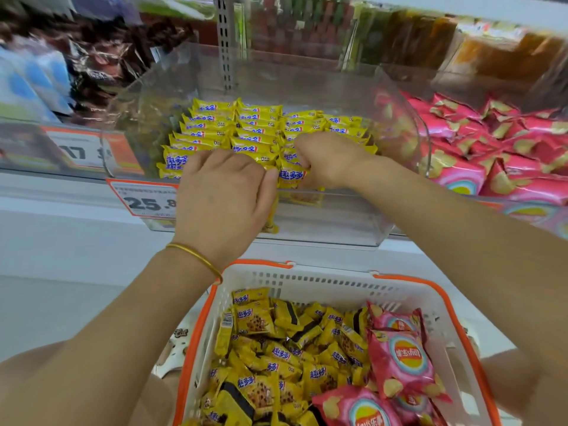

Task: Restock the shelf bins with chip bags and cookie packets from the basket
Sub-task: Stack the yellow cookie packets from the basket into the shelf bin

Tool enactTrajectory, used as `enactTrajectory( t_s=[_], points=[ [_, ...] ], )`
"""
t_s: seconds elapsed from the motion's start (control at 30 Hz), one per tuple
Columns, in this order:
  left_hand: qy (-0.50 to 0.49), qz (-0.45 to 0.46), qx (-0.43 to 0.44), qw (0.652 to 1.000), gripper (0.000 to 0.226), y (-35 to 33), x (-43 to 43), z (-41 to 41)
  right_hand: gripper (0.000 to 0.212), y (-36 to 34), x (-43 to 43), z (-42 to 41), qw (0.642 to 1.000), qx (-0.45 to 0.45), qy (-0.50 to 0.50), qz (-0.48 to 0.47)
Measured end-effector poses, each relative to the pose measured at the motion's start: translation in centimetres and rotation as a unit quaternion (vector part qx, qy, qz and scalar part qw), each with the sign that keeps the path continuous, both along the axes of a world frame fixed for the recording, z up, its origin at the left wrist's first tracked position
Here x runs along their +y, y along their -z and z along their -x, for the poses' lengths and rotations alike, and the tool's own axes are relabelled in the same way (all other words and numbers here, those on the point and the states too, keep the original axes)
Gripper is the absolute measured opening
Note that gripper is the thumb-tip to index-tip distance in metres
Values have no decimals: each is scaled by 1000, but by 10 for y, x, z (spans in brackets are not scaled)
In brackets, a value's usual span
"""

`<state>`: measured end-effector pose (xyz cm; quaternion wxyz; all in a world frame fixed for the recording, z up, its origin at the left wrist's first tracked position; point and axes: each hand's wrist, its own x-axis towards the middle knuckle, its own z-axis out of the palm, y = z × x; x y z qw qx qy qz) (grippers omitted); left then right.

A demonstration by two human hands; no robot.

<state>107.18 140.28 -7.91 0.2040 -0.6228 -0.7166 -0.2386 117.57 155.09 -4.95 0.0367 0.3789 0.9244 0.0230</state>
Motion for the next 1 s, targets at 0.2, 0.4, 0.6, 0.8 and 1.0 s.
enactTrajectory(
  t_s=[0.2,0.4,0.6,0.8,1.0],
  points=[
    [36,-104,-27,994,30,-7,-12,-9,41,-21,-16,-14,1000,21,13,-16],
    [152,-49,-76,984,20,-3,-46,-21,25,-25,-94,-71,926,365,-34,87],
    [102,196,-57,974,34,39,-61,-12,16,174,-124,-56,941,96,52,321],
    [16,328,-44,944,28,44,-52,13,50,272,-129,-7,963,50,65,256],
    [14,389,-15,921,32,47,-39,13,50,289,-128,9,977,-43,65,197]
  ],
)
